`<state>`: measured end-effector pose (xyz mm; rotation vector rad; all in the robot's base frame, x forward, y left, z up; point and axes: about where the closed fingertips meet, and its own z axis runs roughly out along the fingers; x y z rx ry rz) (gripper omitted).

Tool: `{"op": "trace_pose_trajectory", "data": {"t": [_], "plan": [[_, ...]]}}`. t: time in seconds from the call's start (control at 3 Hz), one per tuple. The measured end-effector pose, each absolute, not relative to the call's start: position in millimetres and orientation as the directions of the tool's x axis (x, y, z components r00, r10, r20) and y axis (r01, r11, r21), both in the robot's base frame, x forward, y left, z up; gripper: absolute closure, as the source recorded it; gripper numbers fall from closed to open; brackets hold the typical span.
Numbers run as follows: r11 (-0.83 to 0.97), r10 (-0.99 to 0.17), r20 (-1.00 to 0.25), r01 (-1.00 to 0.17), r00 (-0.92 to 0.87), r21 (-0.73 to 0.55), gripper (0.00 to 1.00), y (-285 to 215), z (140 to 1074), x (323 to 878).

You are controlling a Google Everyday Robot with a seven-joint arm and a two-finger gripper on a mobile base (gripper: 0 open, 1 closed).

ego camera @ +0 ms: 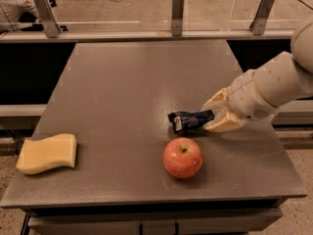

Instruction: Move rxbar blueberry near apple

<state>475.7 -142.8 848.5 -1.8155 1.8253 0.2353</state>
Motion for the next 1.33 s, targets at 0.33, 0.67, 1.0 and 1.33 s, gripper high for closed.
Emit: {"op": "trace_pose_trajectory", "data": {"t": [0.33, 0.67, 1.0, 1.33], "plan": [[0.059, -0.899, -0.434, -0.967, 0.056, -0.247, 1.0, -155.1, 859.2, 466.7], [0.06, -0.905, -0.422, -0.972, 0.043, -0.226, 1.0, -169.6, 858.4, 452.2], [0.069, -0.91, -0.414, -0.979, 0.016, -0.191, 0.82, -172.0, 847.9, 450.6], [0.067, -0.91, -0.414, -0.979, 0.019, -0.191, 0.58, -170.6, 848.0, 450.4]]}}
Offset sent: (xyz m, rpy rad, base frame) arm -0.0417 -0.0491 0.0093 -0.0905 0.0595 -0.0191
